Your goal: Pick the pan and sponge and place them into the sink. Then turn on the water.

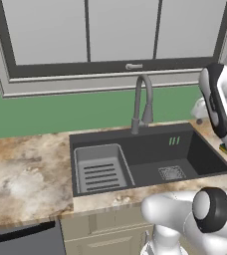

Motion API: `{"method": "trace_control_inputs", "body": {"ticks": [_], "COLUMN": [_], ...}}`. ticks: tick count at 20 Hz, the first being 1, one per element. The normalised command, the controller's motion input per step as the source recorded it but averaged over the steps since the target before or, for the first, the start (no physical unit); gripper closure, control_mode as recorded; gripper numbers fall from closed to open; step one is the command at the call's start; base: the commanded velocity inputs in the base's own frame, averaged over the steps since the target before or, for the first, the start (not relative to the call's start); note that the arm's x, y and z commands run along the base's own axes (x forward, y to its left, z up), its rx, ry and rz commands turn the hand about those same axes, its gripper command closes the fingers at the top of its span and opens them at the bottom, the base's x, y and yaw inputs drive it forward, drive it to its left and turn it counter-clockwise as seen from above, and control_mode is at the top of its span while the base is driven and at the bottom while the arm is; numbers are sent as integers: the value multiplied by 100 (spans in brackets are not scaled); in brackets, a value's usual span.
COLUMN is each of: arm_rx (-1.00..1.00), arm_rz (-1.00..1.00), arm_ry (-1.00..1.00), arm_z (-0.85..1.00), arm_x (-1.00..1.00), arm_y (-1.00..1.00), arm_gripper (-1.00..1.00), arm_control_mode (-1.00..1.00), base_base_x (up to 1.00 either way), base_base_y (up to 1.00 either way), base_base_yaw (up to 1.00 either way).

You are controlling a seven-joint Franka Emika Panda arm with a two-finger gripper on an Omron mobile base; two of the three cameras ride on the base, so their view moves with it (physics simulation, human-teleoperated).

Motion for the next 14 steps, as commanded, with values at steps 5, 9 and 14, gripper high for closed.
{"method": "trace_control_inputs", "body": {"ticks": [5, 9, 14], "arm_rx": [-1, -3, -2], "arm_rz": [-1, -4, -11], "arm_ry": [10, 8, 7], "arm_z": [-14, -14, -12], "arm_x": [0, 2, 7], "arm_y": [-54, -50, -44], "arm_gripper": [-100, -100, -100], "arm_control_mode": [-100, -100, -100], "base_base_x": [0, 0, 0], "base_base_y": [0, 0, 0], "base_base_yaw": [0, 0, 0]}}
